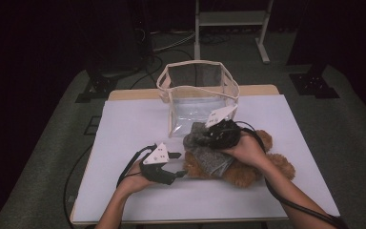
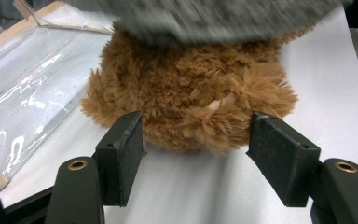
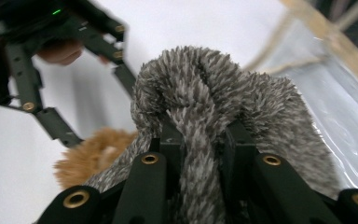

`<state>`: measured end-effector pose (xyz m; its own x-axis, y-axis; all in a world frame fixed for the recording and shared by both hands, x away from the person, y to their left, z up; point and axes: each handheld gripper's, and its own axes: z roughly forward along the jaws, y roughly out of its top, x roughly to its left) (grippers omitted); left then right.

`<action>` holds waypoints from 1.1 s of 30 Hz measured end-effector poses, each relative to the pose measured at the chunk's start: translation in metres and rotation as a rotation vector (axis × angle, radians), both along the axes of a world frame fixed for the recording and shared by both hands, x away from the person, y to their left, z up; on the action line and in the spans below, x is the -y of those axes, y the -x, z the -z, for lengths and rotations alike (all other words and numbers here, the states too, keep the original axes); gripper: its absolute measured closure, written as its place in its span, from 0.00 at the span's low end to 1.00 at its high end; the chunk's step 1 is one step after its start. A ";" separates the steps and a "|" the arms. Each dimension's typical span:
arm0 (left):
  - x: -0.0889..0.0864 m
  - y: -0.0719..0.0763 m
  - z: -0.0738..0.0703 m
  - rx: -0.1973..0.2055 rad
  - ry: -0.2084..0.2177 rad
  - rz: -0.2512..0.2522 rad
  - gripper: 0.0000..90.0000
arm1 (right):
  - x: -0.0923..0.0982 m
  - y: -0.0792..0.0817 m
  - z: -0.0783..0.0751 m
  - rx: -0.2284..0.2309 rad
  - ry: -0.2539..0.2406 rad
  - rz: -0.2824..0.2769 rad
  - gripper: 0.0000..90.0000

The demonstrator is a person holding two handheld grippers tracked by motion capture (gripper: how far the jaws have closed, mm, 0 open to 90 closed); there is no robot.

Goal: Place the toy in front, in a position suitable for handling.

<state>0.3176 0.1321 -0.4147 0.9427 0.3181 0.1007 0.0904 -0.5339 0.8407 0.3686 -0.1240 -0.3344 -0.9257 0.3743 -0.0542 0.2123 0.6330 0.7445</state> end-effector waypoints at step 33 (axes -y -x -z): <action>0.031 0.013 0.001 -0.007 0.026 0.101 0.38 | 0.006 0.018 0.015 -0.152 -0.029 -0.046 0.81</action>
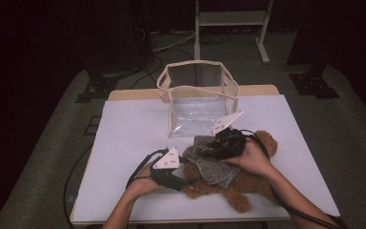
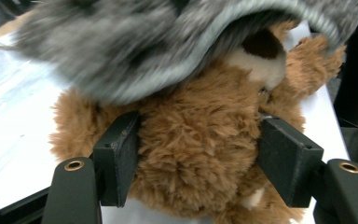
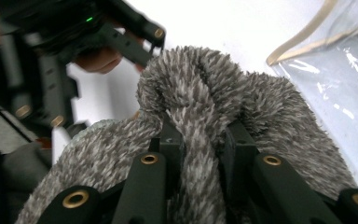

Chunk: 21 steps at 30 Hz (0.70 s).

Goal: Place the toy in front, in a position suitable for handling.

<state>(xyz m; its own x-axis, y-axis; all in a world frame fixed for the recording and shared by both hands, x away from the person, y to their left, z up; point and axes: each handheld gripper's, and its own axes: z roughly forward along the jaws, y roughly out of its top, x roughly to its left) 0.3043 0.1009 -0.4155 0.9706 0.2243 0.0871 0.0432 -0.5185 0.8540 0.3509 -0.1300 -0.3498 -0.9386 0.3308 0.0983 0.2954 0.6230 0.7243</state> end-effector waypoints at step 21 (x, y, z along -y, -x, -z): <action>0.000 0.001 0.005 0.003 -0.029 0.011 0.38 | 0.005 -0.012 0.006 0.001 -0.014 0.042 0.81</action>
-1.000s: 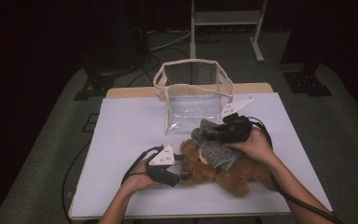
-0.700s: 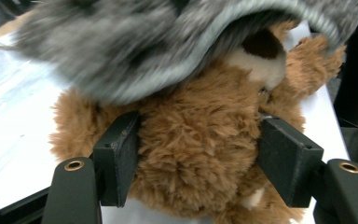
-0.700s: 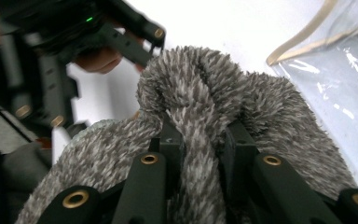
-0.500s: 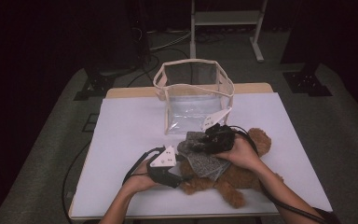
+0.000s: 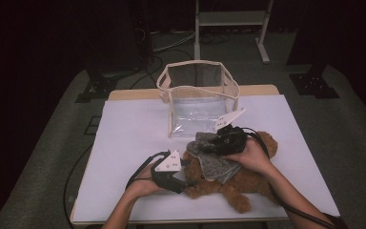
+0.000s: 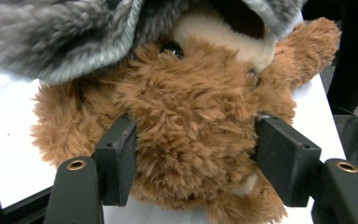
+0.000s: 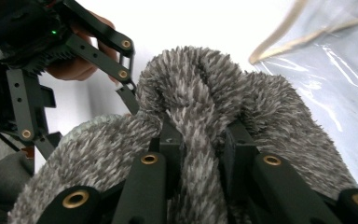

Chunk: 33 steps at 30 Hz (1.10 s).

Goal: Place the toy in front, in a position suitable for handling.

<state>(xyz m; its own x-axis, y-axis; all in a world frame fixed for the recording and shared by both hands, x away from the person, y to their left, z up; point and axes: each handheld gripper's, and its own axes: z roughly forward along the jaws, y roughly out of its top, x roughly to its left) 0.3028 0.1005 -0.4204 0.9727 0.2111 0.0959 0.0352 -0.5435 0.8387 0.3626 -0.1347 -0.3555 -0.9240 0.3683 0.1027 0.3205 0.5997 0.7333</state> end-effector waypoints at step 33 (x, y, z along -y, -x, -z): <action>-0.005 -0.007 -0.011 -0.005 0.029 -0.027 0.37 | 0.131 0.044 0.005 0.018 -0.091 0.241 0.81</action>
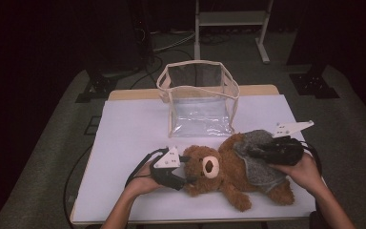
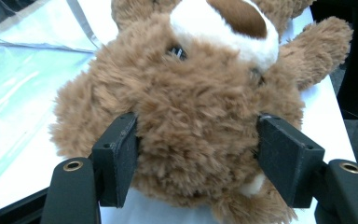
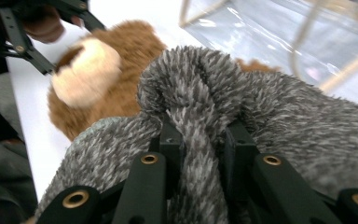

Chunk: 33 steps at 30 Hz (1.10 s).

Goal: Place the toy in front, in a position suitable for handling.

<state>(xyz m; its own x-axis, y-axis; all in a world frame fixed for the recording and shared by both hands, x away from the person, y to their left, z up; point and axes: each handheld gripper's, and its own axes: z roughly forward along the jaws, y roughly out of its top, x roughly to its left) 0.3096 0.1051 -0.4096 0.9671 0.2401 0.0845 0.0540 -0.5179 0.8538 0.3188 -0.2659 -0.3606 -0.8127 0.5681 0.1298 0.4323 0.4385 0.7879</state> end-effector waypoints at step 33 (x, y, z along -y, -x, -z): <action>0.011 -0.008 -0.018 -0.157 0.047 0.034 0.12 | 0.014 0.060 0.028 0.099 -0.093 0.034 0.81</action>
<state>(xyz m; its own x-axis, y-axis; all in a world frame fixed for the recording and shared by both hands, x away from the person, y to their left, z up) 0.3178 0.0939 -0.3914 0.9752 0.2068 -0.0784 0.1713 -0.4818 0.8594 0.2586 -0.2795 -0.3881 -0.8048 0.5843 0.1037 0.3640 0.3480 0.8639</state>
